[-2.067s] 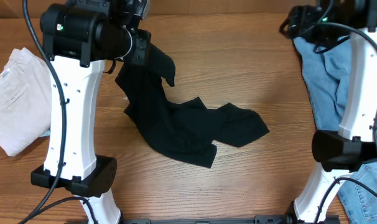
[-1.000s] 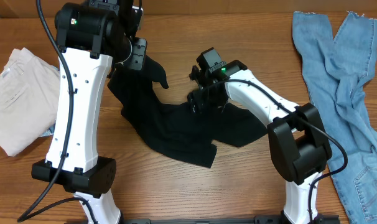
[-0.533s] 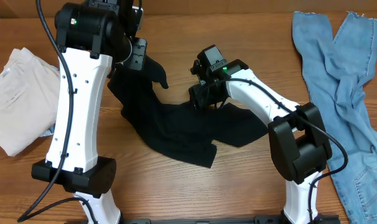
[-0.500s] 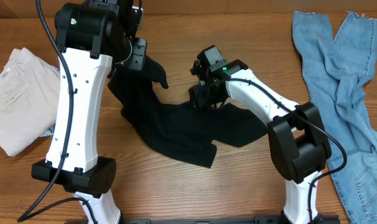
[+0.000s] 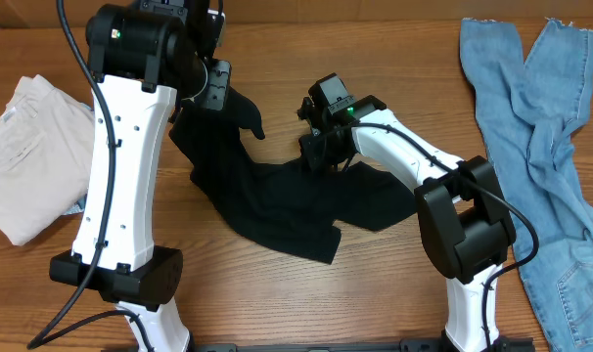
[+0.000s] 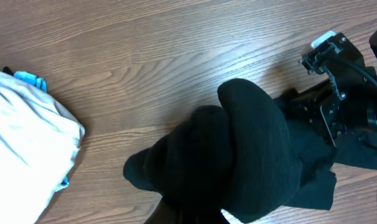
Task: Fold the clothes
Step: 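Grasp the black shirt's right side with the right gripper, then lift and stretch the black shirt between both grippers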
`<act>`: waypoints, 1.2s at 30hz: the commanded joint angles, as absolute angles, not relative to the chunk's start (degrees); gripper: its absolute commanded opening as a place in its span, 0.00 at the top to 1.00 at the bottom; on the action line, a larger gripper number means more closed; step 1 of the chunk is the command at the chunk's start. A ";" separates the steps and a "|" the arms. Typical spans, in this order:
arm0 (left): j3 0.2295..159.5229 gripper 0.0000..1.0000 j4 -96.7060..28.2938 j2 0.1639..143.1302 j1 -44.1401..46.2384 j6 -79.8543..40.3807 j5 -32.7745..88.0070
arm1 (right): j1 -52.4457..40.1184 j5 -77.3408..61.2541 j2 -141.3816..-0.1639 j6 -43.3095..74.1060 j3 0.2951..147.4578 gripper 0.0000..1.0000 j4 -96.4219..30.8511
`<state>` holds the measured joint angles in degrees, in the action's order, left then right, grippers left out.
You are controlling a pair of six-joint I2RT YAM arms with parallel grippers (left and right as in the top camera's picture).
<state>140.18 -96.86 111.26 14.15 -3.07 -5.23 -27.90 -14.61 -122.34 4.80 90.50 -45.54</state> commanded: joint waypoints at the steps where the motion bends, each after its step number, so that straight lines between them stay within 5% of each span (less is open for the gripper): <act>1: 140.25 0.96 -96.79 110.17 13.89 -4.32 -5.96 | -28.23 -15.51 -122.83 4.73 90.26 0.81 -45.50; 6: 140.25 0.96 -96.79 110.17 13.89 -4.29 -5.96 | -28.25 -15.55 -122.83 4.73 90.19 0.96 -45.74; 14: 140.29 0.96 -96.75 110.15 13.89 -4.25 -6.87 | -27.38 -15.46 -122.06 4.75 92.75 0.96 -47.79; 27: 145.73 0.96 -94.21 107.20 12.60 -6.90 -16.08 | -13.02 -8.34 -109.03 4.75 135.44 0.96 -82.63; 36: 153.14 0.96 -93.93 99.53 10.61 -7.77 -16.10 | -8.86 -7.60 -105.65 4.78 146.89 0.96 -97.03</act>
<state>150.17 -94.26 105.16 11.55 -6.13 -14.35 -9.41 -8.49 -105.38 4.73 145.77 -96.97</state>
